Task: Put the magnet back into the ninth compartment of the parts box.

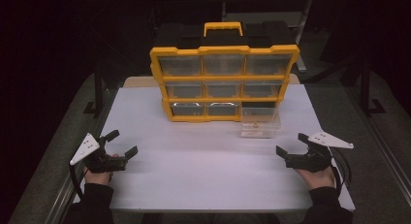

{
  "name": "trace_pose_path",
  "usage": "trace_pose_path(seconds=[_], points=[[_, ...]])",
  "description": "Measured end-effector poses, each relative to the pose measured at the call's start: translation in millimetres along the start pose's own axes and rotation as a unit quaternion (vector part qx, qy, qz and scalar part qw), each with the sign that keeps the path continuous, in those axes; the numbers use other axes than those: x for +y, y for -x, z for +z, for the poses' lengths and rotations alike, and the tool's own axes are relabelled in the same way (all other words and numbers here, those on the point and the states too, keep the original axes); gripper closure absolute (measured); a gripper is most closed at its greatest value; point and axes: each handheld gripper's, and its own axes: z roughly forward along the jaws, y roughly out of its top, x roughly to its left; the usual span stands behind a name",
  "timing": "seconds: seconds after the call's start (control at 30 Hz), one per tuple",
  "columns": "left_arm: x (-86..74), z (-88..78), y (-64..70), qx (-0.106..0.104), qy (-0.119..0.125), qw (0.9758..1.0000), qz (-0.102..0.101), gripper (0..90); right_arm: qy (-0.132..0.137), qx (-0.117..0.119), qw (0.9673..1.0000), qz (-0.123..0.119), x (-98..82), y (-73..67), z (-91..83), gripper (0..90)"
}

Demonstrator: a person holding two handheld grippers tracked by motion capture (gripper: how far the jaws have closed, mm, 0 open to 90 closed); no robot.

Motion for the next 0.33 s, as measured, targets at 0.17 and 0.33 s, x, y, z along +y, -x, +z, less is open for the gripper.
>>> trace_pose_path(seconds=[0.17,0.33], points=[[0.1,-0.1,0.1,-0.001,0.001,1.0000,-0.001,0.0,0.004,-0.001,1.0000,0.000,-3.7,-0.3,-2.5,0.0],[0.0,0.0,0.1,-0.003,0.001,1.0000,-0.001,0.0,0.004,0.000,1.0000,-0.005,-5.0,-2.0,-2.3,0.0]])
